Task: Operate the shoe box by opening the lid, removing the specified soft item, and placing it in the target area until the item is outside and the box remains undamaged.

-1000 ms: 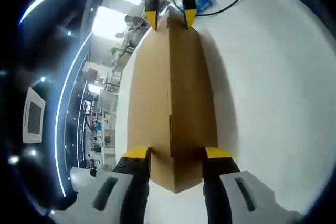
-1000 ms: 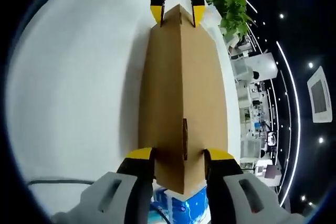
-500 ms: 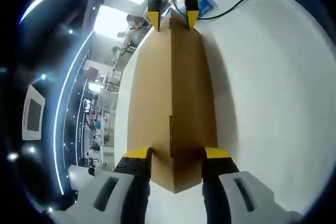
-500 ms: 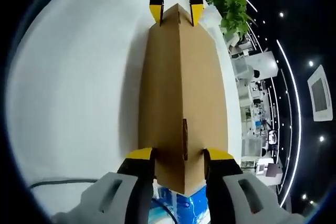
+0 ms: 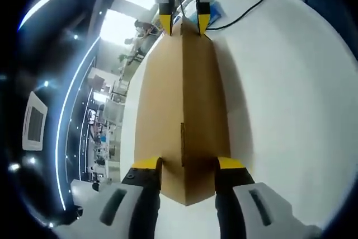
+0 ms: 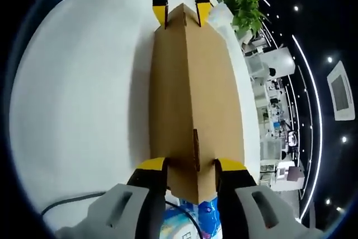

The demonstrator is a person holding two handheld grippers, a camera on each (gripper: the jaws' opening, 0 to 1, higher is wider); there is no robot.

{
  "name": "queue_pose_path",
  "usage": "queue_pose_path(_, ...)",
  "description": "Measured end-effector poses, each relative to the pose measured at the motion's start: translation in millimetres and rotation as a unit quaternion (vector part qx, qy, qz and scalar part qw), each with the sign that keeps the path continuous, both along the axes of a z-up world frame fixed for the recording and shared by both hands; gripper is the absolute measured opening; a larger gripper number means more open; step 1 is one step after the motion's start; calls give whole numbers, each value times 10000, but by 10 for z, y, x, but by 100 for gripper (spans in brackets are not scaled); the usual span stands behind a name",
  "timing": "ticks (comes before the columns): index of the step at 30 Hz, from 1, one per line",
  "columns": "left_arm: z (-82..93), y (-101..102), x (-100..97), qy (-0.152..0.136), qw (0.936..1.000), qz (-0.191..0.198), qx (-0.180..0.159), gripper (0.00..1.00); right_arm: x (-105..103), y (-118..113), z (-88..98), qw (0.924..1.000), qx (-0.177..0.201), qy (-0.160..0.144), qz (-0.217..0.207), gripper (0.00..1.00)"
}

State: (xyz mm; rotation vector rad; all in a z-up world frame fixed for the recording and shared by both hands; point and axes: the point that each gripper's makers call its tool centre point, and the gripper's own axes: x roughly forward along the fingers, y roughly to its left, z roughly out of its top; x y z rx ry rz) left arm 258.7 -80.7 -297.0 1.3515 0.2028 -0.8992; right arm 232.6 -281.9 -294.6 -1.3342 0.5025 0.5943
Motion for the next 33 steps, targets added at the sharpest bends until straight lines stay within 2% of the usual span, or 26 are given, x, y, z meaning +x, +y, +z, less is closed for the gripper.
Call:
queue_pose_path(13, -3, -81, -224, -7, 9996, -254, -98, 37, -296, -72, -8, 9995, -133, -15, -287, 32)
queue_pose_path(24, 7, -133, -328, 35, 9996, -244, -125, 37, -389, -129, -8, 9994, -144, -20, -309, 32)
queue_pose_path(33, 4, -138, -331, 65, 9998, -144, 101, 37, -388, -143, -13, 9998, -103, 4, -148, 33)
